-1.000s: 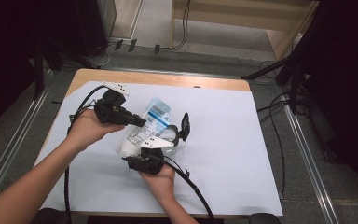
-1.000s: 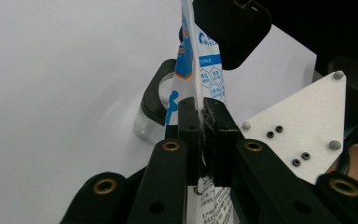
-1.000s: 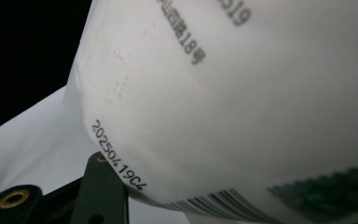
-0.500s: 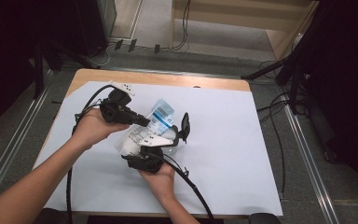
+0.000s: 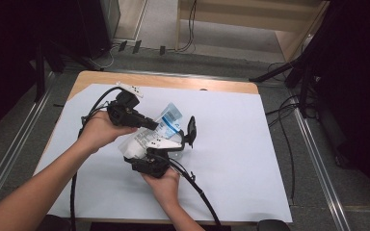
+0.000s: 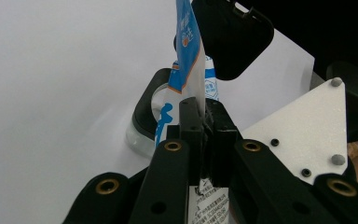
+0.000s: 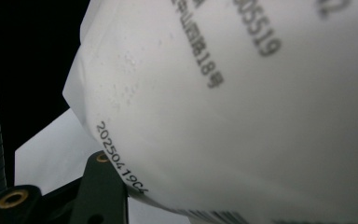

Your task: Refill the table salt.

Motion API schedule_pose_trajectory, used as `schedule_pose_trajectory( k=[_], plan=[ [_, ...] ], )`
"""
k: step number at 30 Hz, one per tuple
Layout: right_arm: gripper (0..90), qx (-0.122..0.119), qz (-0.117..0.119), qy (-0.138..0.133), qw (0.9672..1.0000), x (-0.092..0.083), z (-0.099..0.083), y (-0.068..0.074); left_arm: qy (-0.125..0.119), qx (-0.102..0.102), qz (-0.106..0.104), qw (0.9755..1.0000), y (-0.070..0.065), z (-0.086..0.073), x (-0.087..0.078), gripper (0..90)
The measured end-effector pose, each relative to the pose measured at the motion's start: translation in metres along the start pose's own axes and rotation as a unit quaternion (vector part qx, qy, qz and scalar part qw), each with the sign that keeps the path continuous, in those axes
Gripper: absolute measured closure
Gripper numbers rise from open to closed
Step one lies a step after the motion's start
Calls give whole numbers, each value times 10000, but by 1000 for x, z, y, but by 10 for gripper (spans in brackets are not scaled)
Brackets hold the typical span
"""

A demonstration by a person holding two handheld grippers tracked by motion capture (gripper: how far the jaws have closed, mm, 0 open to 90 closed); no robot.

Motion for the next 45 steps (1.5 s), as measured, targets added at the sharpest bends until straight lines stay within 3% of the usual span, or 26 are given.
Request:
schedule_pose_trajectory(
  k=[7,13,22,26,31,45],
  plan=[
    [521,165,-43,-126,9998,-4,2,-3,19,29,50,10000,0,-4,-3,855],
    [515,235,109,-108,9996,-2,0,0,73,14,75,9999,0,-8,-3,897],
    [452,-56,32,53,10000,0,-1,1,85,32,132,9999,0,-8,-2,900],
    [473,-88,28,106,9999,1,-1,1,98,0,145,9998,0,-8,-1,900],
    [517,73,117,77,9999,0,1,2,53,22,135,9999,-1,-7,-2,900],
    [526,451,363,-188,9981,0,6,10,-33,13,88,10000,-3,-6,-6,887]
  ],
)
Point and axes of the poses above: each handheld gripper's, and its own axes: x roughly forward along the jaws, z roughly out of its top, y roughly to its left, the point moved 8 cm from there along x, roughly forward along the jaws, and after that the axes turned 3 degrees about -y, right-handed, at the moved point
